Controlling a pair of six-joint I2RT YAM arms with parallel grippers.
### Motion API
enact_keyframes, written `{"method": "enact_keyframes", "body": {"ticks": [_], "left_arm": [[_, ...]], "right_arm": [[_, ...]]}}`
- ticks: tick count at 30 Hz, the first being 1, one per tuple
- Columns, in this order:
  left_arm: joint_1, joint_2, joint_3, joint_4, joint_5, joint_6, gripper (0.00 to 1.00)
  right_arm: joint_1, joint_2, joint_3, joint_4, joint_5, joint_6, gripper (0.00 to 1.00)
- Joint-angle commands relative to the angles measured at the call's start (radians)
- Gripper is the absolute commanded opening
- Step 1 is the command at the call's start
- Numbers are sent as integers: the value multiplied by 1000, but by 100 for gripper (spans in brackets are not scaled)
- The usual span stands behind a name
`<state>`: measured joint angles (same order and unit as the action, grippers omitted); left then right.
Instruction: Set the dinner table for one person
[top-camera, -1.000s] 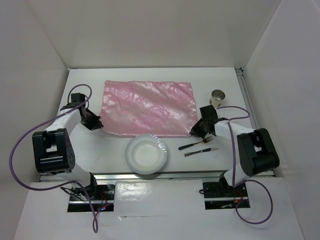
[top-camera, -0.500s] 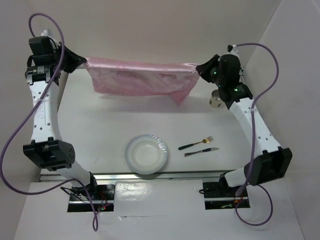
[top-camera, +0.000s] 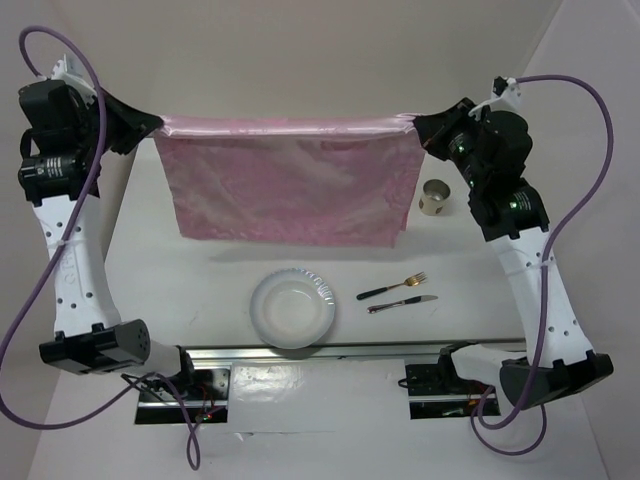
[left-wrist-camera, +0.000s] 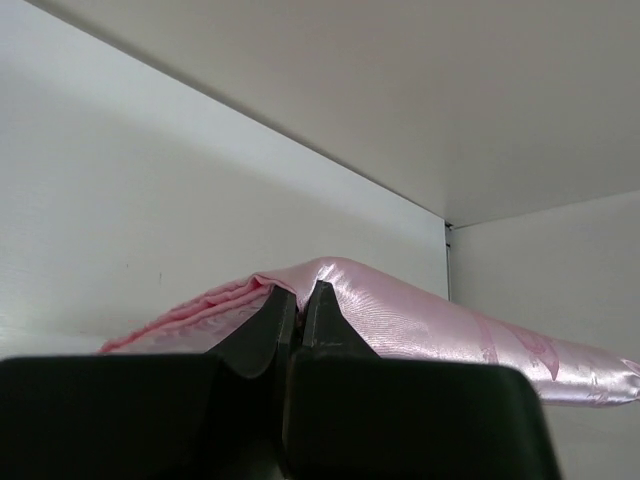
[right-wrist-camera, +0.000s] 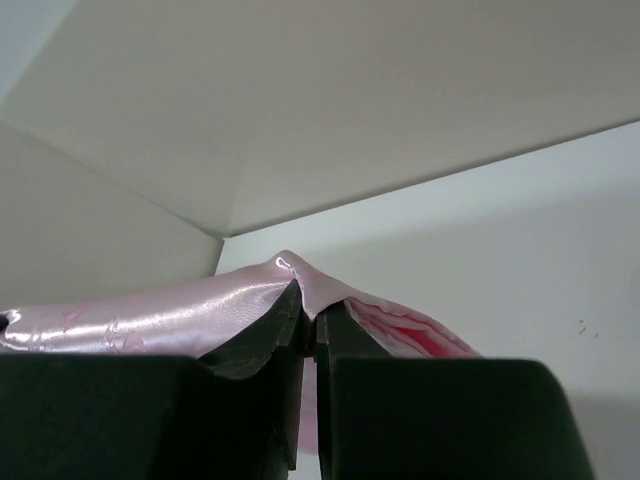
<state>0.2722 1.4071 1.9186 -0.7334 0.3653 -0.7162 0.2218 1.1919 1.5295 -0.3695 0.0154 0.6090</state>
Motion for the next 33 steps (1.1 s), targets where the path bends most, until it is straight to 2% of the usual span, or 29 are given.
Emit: {"method": "enact_keyframes", "body": {"ticks": [1, 9, 12, 14, 15, 18, 21, 23, 28, 29, 31, 32, 33], "left_arm": [[25, 73, 60, 14, -28, 15, 0], [25, 333, 212, 26, 86, 34, 0], [7, 433, 354, 16, 86, 34, 0], [7, 533, 423, 15, 144, 23, 0], [7, 565, 506, 3, 159, 14, 0], [7, 609, 546, 34, 170, 4, 0], [7, 609, 491, 88, 179, -6, 0], [7, 580, 447, 88, 179, -6, 0], [7, 448, 91, 135, 123, 26, 0], [7, 417, -49, 167, 123, 26, 0], [7, 312, -206, 221, 112, 26, 0], [7, 282, -334, 248, 98, 37, 0], [7, 258, -389, 249, 86, 47, 0]], "right_arm": [[-22, 50, 75, 1, 72, -64, 0], [-81, 316, 230, 116, -23, -106, 0], [-95, 446, 317, 141, -60, -106, 0], [-119, 530, 408, 141, -80, -97, 0], [-119, 552, 440, 141, -80, -97, 0], [-130, 618, 541, 141, -89, -97, 0], [-150, 638, 572, 141, -103, -87, 0], [-150, 609, 523, 141, -103, -87, 0], [-159, 477, 151, 179, -121, -52, 0], [-159, 425, 86, 196, -130, -52, 0], [-159, 379, -89, 207, -144, -40, 0], [-159, 341, -141, 207, -159, -40, 0], [-159, 322, -190, 207, -170, -29, 0]]}}
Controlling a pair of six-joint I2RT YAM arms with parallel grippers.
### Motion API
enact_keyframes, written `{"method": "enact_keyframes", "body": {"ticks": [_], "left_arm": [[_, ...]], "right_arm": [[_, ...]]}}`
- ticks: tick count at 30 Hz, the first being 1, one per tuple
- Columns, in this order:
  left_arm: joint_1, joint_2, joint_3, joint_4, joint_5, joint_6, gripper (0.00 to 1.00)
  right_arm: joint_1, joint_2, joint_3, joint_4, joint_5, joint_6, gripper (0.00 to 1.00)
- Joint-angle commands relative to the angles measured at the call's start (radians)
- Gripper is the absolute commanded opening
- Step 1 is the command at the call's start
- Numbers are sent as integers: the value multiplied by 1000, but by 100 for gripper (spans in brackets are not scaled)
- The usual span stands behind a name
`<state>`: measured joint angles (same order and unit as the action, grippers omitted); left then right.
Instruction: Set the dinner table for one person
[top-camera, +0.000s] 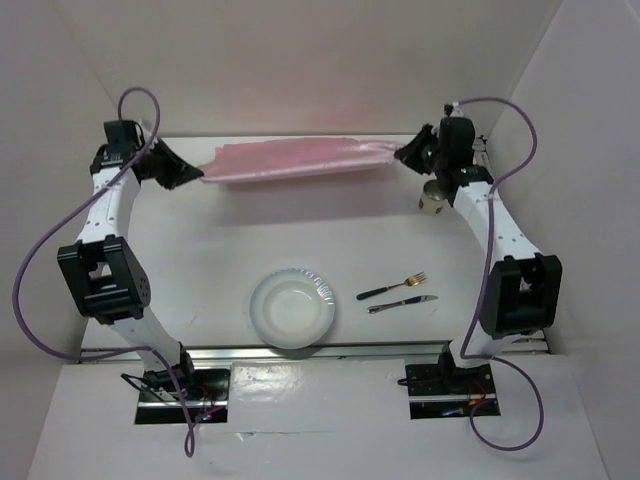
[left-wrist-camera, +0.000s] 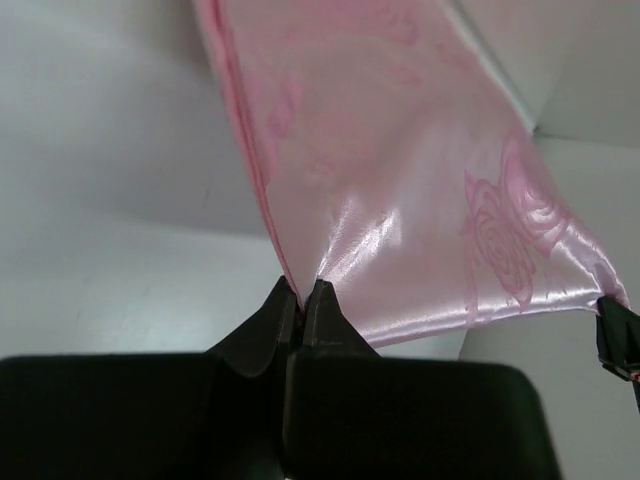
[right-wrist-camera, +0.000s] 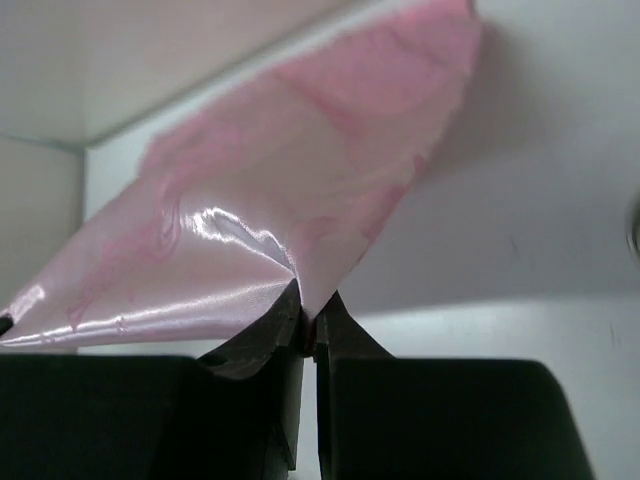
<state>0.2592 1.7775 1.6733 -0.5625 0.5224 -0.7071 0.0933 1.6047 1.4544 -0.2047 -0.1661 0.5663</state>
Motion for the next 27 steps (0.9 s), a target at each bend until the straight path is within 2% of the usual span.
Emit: {"method": "enact_keyframes", "body": {"ticks": [1, 3, 4, 5, 6, 7, 10, 13, 15, 17, 18, 21, 22, 23, 27], "left_arm": [[20, -147, -188, 78, -99, 49, 0], [20, -159, -298, 30, -113, 73, 1], [20, -170, -325, 12, -145, 74, 11], [20, -170, -342, -8, -166, 74, 22], [20, -170, -356, -23, -203, 83, 51], [20, -161, -356, -64, -226, 92, 63], [20, -133, -275, -150, -300, 103, 92], [20, -124, -201, -174, -323, 103, 94], [20, -124, -179, -174, -323, 103, 90], [20, -124, -179, -151, -285, 103, 81], [3, -124, -196, -119, -273, 103, 66], [-41, -113, -256, -68, -252, 103, 32], [-66, -99, -280, -59, -252, 91, 4], [-75, -83, -293, -59, -239, 90, 0], [-120, 6, -345, -48, -274, 101, 0]], "right_arm": [[-30, -107, -212, 42, 2, 14, 0], [-30, -149, -323, 42, -27, 24, 1], [-30, -149, -350, 42, -36, 24, 10], [-30, -149, -364, 42, -59, 24, 25], [-30, -149, -364, 18, -59, 15, 58], [-30, -149, -364, -27, -59, 15, 69], [-30, -166, -364, -62, -12, 47, 81], [-30, -219, -376, -53, 2, 61, 82], [-30, -242, -376, -42, 2, 61, 78], [-3, -243, -358, -30, 2, 61, 68], [17, -218, -358, -10, 2, 43, 48], [98, -122, -264, -63, 13, -12, 25], [115, -47, -238, -80, 25, -13, 12], [140, -17, -209, -81, 25, -26, 8], [161, 63, -219, -67, 40, -37, 0]]}}
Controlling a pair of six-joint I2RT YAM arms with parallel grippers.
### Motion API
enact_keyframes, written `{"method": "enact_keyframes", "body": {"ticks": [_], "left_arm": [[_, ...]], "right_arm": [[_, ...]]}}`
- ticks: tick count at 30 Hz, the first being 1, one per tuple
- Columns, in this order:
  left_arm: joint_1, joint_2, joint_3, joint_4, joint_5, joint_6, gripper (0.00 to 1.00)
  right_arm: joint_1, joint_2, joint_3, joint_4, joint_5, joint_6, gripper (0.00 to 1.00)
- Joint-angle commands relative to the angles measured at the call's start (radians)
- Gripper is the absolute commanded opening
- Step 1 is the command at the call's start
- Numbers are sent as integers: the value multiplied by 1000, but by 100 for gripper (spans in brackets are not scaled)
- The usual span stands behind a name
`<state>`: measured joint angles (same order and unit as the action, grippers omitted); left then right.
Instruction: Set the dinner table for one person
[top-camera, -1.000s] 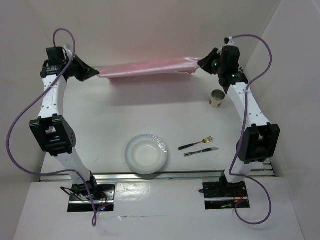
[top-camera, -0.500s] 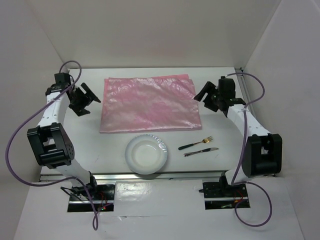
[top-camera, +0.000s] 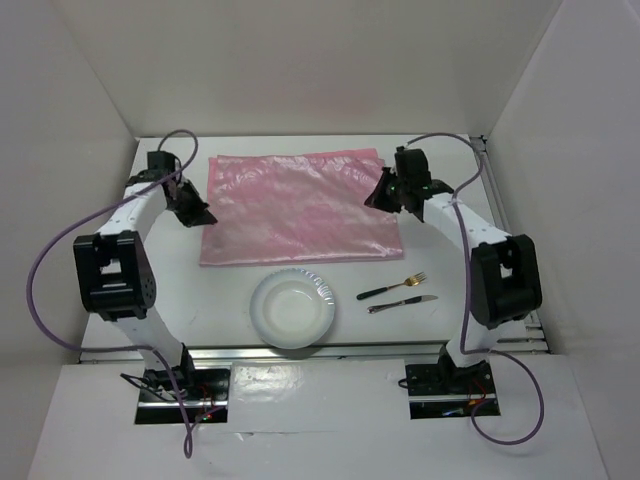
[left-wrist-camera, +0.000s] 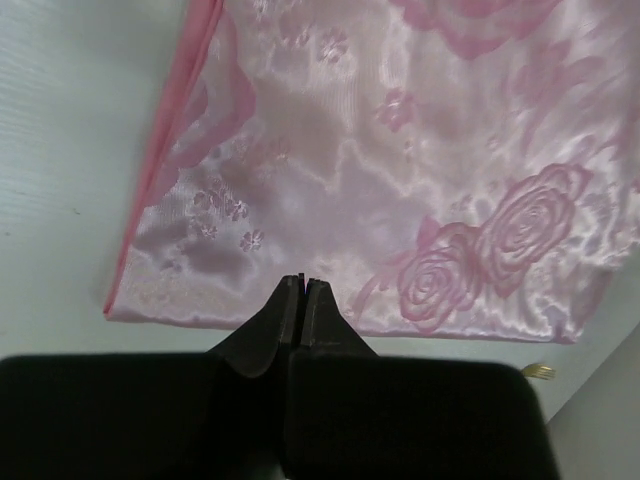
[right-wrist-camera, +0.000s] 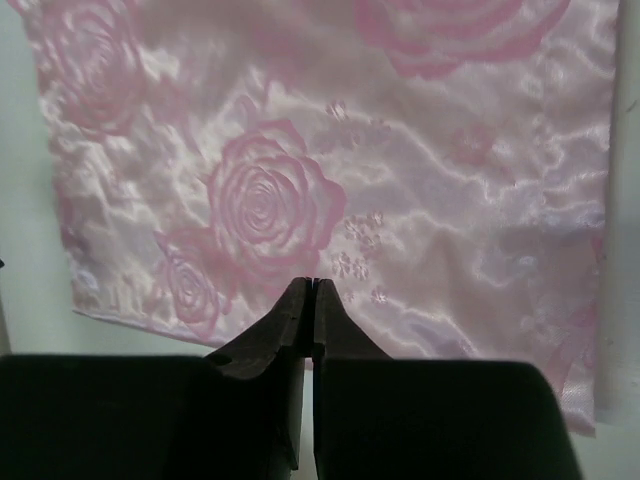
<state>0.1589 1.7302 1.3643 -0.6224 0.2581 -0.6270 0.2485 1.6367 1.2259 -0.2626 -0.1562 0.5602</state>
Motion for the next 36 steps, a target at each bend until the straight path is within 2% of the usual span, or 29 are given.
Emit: {"method": "enact_keyframes", "body": {"ticks": [1, 7, 13, 19, 28, 36], "left_arm": [[-33, 64, -48, 12, -28, 21, 0], [-62, 114, -57, 12, -106, 30, 0], [-96, 192, -36, 3, -135, 30, 0], [-105, 215, -79, 3, -168, 12, 0], [-105, 224, -82, -16, -206, -8, 0], [-105, 164, -114, -36, -260, -37, 0]], "right_arm": [[6, 55, 9, -9, 21, -31, 0], [29, 136, -57, -18, 49, -31, 0], [38, 146, -155, 16, 102, 14, 0], [38, 155, -222, -18, 150, 86, 0], [58, 92, -339, -38, 150, 135, 0], [58, 17, -391, -58, 182, 144, 0]]}}
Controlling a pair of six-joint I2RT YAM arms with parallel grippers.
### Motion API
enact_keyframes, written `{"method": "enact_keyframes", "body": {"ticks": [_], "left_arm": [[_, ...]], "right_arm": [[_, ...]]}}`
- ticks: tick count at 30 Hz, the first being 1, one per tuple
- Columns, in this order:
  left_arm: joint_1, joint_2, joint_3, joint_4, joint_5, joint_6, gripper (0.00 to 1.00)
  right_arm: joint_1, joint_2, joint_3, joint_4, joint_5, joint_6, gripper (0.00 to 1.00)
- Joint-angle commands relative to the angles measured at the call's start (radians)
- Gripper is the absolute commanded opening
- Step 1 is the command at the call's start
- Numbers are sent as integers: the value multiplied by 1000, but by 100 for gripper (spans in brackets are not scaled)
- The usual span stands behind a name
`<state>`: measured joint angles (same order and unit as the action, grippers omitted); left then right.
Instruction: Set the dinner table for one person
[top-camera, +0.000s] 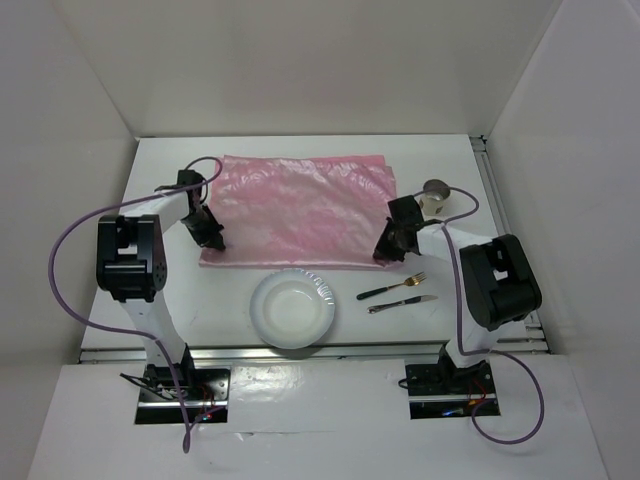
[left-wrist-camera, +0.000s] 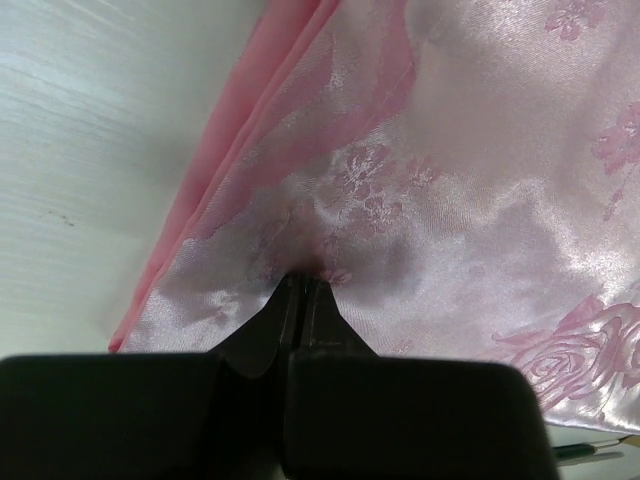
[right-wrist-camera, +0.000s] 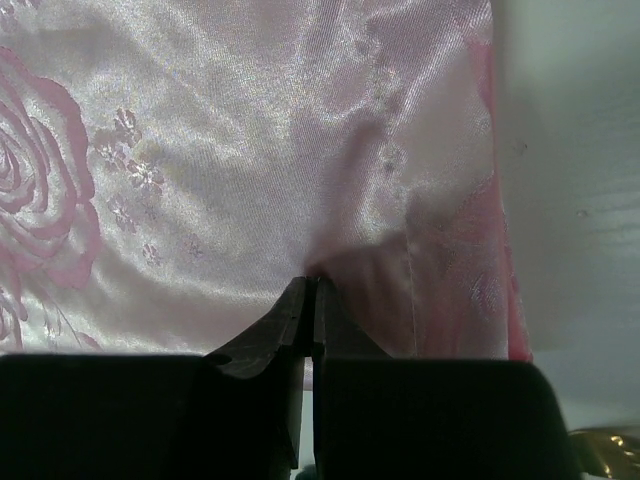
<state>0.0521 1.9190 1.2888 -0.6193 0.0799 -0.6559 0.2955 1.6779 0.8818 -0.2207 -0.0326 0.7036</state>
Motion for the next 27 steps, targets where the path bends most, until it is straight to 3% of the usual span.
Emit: {"method": "enact_keyframes", "body": {"ticks": [1, 8, 12, 13, 17, 21, 27], "left_arm": [[2, -25, -52, -39, -81, -8, 0], [-9, -80, -63, -56, -120, -43, 0], [-9, -172, -43, -77, -140, -44, 0], [-9, -190, -27, -91, -140, -44, 2], [-9, -241, 47, -131, -150, -24, 17], [-18, -304, 113, -166, -131, -14, 20], [-18, -414, 145, -166, -86, 7, 21]], "right_arm": [[11, -24, -47, -100, 59, 0, 0], [11, -15, 11, -109, 79, -29, 1], [30, -82, 90, -149, 79, -58, 21], [30, -101, 107, -149, 65, -73, 37], [53, -210, 173, -170, 39, -122, 67], [135, -273, 220, -249, 39, -180, 81], [329, -345, 91, -273, -108, -145, 93]]}}
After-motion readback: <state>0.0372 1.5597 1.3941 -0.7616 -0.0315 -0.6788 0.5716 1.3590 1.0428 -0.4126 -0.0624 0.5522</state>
